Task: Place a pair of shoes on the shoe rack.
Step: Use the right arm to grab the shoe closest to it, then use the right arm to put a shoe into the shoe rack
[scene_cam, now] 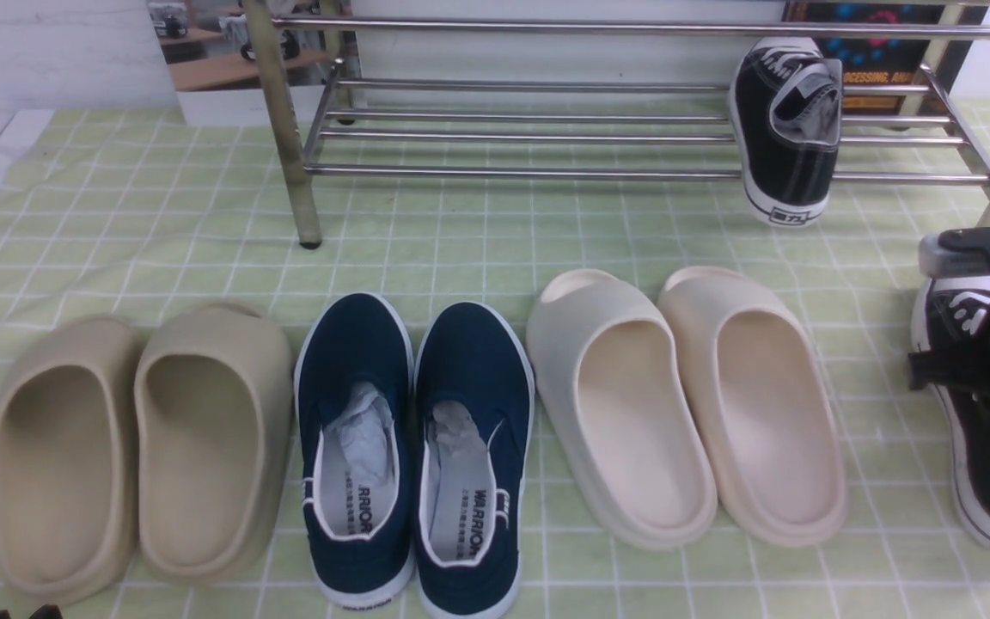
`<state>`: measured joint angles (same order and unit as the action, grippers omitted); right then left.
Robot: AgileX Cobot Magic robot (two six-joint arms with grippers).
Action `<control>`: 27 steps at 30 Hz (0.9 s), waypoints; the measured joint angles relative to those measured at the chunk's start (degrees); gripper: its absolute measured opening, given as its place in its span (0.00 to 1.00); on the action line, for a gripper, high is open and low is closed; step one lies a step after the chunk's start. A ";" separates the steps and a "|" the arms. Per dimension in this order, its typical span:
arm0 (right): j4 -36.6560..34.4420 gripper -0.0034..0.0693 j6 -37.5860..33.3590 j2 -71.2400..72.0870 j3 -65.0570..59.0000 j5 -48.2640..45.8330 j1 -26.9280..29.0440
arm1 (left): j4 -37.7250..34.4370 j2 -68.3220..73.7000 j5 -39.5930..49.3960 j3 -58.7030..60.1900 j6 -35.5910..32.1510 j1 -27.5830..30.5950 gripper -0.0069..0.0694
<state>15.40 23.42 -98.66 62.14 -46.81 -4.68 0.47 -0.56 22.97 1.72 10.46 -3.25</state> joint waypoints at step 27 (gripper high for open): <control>-3.06 0.14 -11.99 -30.11 64.85 -19.68 0.23 | 0.00 0.00 0.00 0.00 0.00 0.00 0.40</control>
<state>12.33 11.44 -128.76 127.00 -66.49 -4.45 0.47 -0.56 22.97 1.72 10.46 -3.25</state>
